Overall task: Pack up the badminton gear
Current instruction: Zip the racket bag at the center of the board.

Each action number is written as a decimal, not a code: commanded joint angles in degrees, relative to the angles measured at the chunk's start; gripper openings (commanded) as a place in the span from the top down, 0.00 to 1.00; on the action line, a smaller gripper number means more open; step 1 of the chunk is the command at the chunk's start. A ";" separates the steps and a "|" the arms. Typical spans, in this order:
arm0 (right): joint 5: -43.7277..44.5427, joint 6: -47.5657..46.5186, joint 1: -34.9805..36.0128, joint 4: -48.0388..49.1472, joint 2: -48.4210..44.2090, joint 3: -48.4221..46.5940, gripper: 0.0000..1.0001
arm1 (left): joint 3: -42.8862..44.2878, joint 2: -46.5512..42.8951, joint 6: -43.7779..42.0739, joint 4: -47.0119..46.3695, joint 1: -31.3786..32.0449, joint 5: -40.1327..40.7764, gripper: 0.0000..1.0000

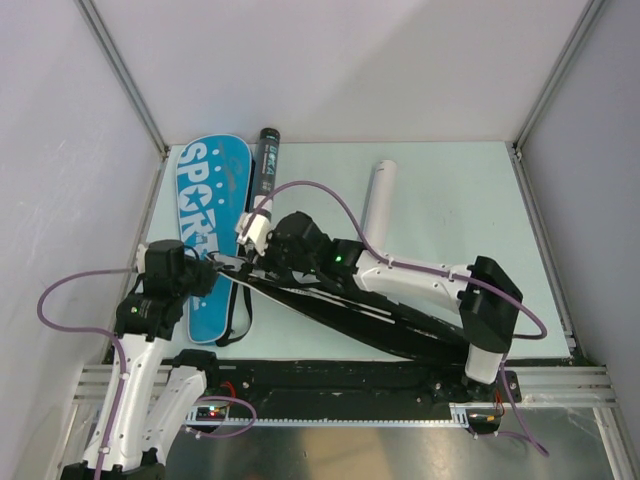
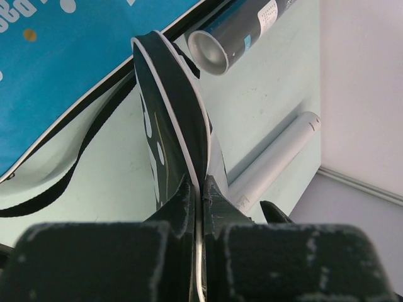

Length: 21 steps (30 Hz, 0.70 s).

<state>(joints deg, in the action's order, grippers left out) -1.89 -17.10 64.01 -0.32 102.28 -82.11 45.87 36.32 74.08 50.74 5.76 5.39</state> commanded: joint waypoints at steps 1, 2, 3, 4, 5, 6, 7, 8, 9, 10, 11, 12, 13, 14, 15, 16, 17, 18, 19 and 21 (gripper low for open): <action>-2.05 10.64 -0.18 -12.58 -1.35 -5.64 0.51 | 0.51 -0.47 1.24 -0.50 0.35 -0.18 1.00; -2.50 13.78 -0.37 -14.52 -2.42 -5.89 0.48 | 0.48 -0.24 1.41 -0.48 0.37 -0.24 1.00; -2.81 17.68 -0.72 -16.46 -3.44 -6.10 0.47 | 0.42 -0.13 1.63 -0.47 0.38 -0.26 1.00; -2.96 20.69 -1.08 -17.92 -4.65 -6.21 0.46 | 0.35 0.02 1.79 -0.47 0.39 -0.36 1.00; -2.87 24.65 -1.65 -19.44 -6.05 -6.22 0.46 | 0.36 0.13 1.86 -0.51 0.39 -0.37 1.00; -2.68 27.69 -2.15 -20.50 -7.14 -6.13 0.45 | 0.45 0.23 1.86 -0.49 0.35 -0.37 1.00; -2.77 31.19 -2.85 -21.65 -8.35 -5.91 0.45 | 0.45 0.28 1.81 -0.48 0.37 -0.33 1.00; -3.43 33.68 -3.32 -22.22 -9.35 -5.67 0.46 | 0.54 0.27 1.83 -0.52 0.34 -0.22 1.00; -4.02 36.16 -3.83 -22.07 -10.59 -4.94 0.46 | 0.54 0.21 1.84 -0.54 0.32 -0.12 1.00; -4.80 37.92 -4.04 -21.69 -11.48 -3.91 0.46 | 0.54 0.14 1.89 -0.50 0.31 -0.03 1.00; -5.45 39.47 -4.09 -20.79 -12.50 -3.13 0.46 | 0.54 0.11 1.96 -0.53 0.35 0.01 1.00; -6.35 40.68 -4.08 -19.82 -13.18 -2.09 0.47 | 0.67 0.13 1.99 -0.54 0.37 -0.05 1.00; -7.15 42.16 -4.07 -18.45 -13.87 -1.26 0.47 | 0.69 0.15 2.10 -0.50 0.38 -0.08 1.00; -8.43 43.21 -4.07 -17.07 -14.39 -0.18 0.48 | 0.66 0.15 2.15 -0.53 0.39 -0.19 1.00; -9.55 44.40 -4.02 -15.01 -14.74 0.66 0.48 | 0.69 0.16 2.22 -0.50 0.35 -0.24 1.00; -11.17 45.12 -3.96 -13.41 -14.96 1.66 0.49 | 0.70 0.16 2.21 -0.53 0.37 -0.26 1.00; -12.37 46.01 -3.88 -11.73 -14.98 2.33 0.49 | 0.71 0.16 2.30 -0.50 0.38 -0.36 1.00; -13.28 46.59 -3.75 -10.67 -14.77 2.67 0.50 | 0.71 0.16 2.34 -0.48 0.39 -0.37 1.00; -13.87 46.96 -3.73 -9.88 -14.32 2.88 0.51 | 0.76 0.12 2.27 -0.52 0.39 -0.42 1.00; -14.93 47.38 -3.65 -8.76 -13.38 2.99 0.53 | 0.79 0.02 2.29 -0.55 0.37 -0.52 1.00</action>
<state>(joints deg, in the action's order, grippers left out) -12.03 25.65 59.92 -14.26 87.88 -80.20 45.87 36.47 75.05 51.57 5.78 5.21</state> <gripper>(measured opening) 0.487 0.034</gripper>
